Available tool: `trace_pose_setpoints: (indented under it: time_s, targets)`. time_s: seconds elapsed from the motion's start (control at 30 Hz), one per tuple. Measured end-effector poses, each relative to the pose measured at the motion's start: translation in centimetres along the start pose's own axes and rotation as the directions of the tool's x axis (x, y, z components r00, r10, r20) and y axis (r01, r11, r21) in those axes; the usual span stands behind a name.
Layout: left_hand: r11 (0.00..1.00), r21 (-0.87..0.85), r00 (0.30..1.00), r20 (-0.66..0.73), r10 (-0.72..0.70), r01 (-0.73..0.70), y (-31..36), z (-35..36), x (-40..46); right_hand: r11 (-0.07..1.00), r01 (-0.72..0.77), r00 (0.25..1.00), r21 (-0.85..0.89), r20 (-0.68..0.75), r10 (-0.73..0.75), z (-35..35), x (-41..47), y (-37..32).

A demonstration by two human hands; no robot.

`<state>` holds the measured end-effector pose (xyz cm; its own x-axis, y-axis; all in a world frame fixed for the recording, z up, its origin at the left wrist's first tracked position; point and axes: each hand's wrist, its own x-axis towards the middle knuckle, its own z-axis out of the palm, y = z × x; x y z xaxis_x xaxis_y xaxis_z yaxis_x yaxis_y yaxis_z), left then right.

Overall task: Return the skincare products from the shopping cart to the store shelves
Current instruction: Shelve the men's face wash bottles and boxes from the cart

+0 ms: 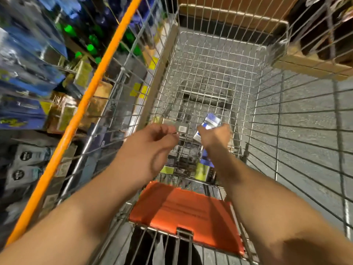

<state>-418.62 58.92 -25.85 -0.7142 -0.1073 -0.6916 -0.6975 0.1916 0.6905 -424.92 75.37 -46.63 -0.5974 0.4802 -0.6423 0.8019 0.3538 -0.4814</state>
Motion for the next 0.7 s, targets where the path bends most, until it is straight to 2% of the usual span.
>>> trace_pose_setpoints:
  time_s: [0.07,0.17,0.3,0.47,0.53,0.7]
  targets:
    - [0.999,0.038,1.000,-0.009,0.007,-0.007,-0.6,0.1,0.8,0.992,-0.066,0.995,-0.107,0.074,0.074,0.2,1.0,-0.5]
    - [1.000,0.008,1.000,-0.011,-0.011,0.011,-1.4,0.4,1.7,0.982,-0.069,0.983,-0.176,0.158,0.098,0.5,1.7,-0.9]
    - [1.000,0.006,1.000,-0.022,-0.008,0.009,-1.9,0.3,1.9,0.964,-0.050,0.978,-0.262,0.183,0.101,1.0,2.0,-0.9]
    - [0.998,-0.053,0.999,-0.031,0.029,-0.031,-1.0,-0.3,1.4,0.998,-0.026,0.981,-0.064,0.188,0.038,0.2,1.1,0.0]
    - [0.998,-0.047,0.999,-0.008,0.036,-0.037,-0.4,-0.6,0.8,0.998,-0.023,0.991,0.060,0.129,0.015,-0.3,-0.2,0.0]
    - [0.997,-0.069,0.998,-0.060,0.013,-0.017,0.6,-0.4,-1.7,0.950,0.176,0.984,0.259,-0.024,-0.176,-1.7,-4.5,-0.4]
